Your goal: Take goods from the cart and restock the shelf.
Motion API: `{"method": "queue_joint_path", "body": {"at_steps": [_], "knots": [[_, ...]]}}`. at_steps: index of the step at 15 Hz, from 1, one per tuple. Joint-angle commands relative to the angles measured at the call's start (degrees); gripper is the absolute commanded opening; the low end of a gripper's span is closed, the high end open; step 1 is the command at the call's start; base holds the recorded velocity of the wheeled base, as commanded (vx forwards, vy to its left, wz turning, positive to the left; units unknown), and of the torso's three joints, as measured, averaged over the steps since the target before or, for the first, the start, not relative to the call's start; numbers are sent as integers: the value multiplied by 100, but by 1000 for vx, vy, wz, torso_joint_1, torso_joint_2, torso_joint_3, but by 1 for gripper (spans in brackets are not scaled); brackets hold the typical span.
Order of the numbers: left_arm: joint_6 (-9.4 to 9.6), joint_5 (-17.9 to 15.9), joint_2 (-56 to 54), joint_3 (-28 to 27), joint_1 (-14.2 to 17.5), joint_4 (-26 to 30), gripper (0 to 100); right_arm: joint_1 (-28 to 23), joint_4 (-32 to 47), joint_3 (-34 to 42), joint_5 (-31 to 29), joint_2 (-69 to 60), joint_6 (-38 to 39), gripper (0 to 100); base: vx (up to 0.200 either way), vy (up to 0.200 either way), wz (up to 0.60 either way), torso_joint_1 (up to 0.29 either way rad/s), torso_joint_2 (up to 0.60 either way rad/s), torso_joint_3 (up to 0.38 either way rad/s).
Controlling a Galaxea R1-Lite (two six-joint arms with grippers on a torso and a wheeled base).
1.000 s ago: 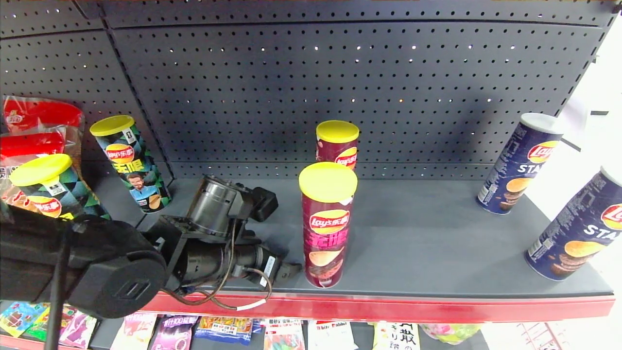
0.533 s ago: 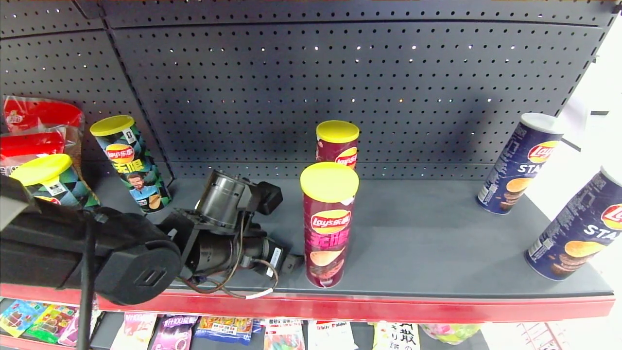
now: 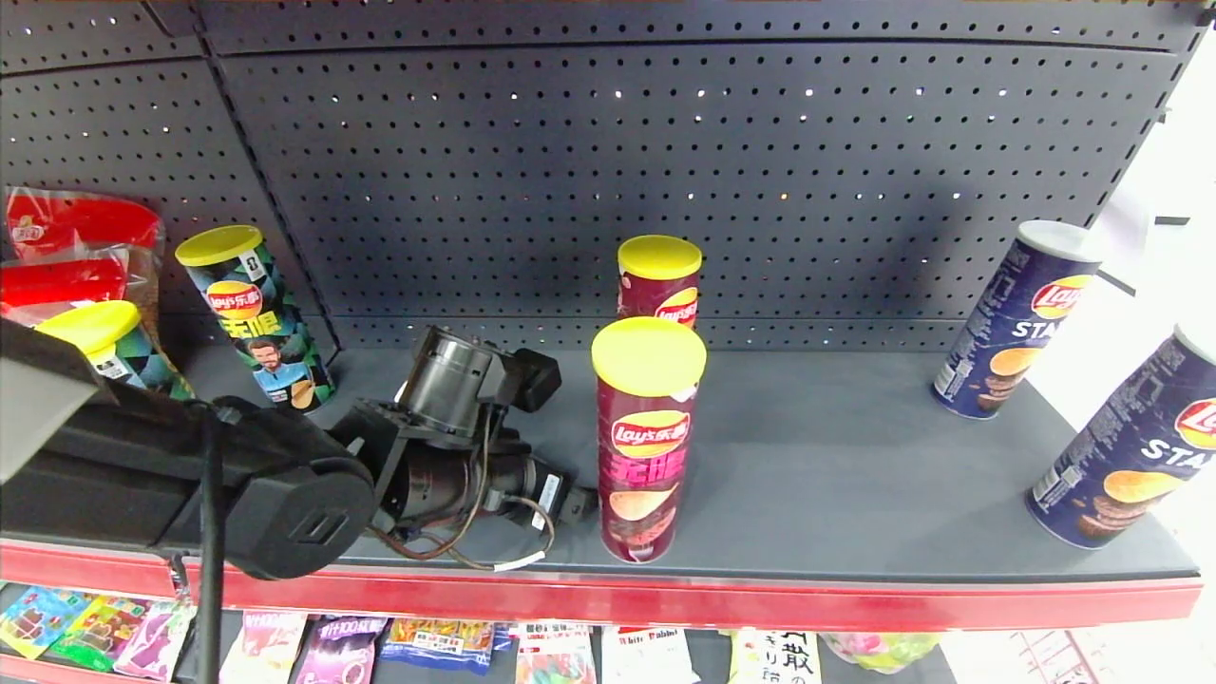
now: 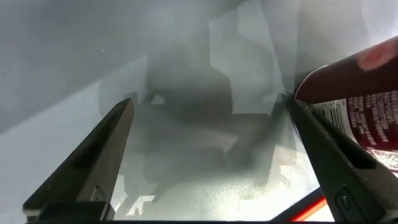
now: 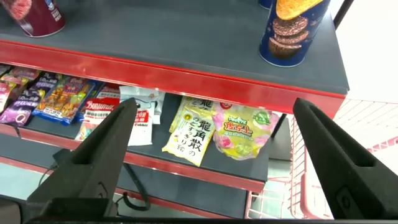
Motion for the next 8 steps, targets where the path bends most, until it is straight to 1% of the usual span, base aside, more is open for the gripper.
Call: {"method": "queue_joint_path", "body": {"at_steps": [1,3,5,6,7,8], "knots": [[-4,40,-49,41,5,-3,100,1,-1,7,1,19,-4,100,0,0,0,0,0,0],[5,101,-409,137,41,14,100,1,-1,15,-8,28,-4,100,0,0,0,0,0,0],[84,84,-1226,471,155,102,100,1,-9,7,-8,81,-4,100,0,0,0,0,0,0],[163,84,-1886,814,234,322,100,1,-9,-2,-8,98,-13,100,0,0,0,0,0,0],[215,84,-2615,1148,322,664,100,1,-1,7,-34,98,-30,100,0,0,0,0,0,0],[242,84,-3389,1412,418,1148,100,-25,17,-29,-52,134,-39,100,0,0,0,0,0,0]]}}
